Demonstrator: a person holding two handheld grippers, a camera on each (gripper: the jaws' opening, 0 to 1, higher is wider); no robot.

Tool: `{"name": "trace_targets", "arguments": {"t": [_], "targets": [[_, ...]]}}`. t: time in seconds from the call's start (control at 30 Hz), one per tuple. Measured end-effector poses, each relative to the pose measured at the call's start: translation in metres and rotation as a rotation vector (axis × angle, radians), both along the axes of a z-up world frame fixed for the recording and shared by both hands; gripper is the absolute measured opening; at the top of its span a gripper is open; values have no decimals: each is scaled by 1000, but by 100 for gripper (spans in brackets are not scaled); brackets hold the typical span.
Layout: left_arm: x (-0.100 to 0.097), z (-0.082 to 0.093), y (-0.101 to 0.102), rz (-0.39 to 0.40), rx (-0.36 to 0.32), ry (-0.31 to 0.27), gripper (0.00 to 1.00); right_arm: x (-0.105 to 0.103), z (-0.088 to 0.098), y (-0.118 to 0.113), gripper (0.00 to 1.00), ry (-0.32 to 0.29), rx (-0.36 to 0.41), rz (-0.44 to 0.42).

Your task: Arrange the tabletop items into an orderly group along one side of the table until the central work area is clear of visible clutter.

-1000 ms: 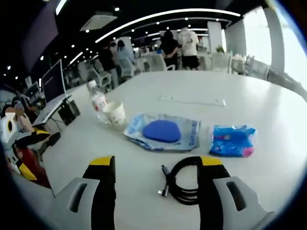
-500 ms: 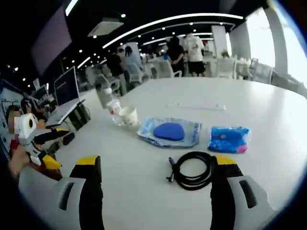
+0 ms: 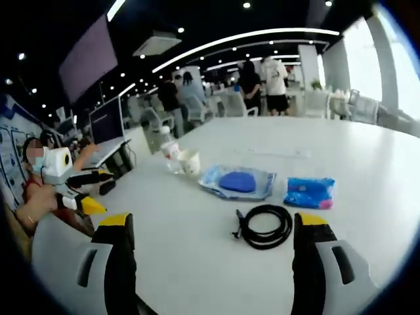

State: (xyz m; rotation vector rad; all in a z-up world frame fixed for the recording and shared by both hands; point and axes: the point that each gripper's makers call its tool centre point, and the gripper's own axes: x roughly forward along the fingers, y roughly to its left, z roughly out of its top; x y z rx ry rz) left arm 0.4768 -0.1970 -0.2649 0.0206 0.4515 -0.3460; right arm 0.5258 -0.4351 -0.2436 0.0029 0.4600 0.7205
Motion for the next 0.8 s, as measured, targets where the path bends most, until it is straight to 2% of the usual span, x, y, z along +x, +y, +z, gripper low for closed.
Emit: {"name": "trace_targets", "arguments": {"t": [0.07, 0.13, 0.17, 0.3, 0.47, 0.57, 0.8], "targets": [[0, -1, 1, 3, 6, 4, 99, -6, -4, 0, 100, -7, -14, 13], [0, -2, 1, 2, 12, 9, 99, -10, -8, -4, 100, -62, -77, 24], [0, -3, 2, 3, 13, 9, 99, -12, -10, -6, 100, -74, -79, 6], [0, -2, 3, 8, 15, 5, 99, -28, -17, 3, 100, -7, 33, 38], [0, -3, 4, 16, 45, 4, 99, -26, -19, -3, 100, -37, 13, 18], [-1, -4, 0, 3, 26, 11, 99, -25, -23, -5, 100, -14, 23, 14], [-2, -6, 1, 4, 29, 21, 99, -29, -32, -2, 100, -14, -42, 39]]}}
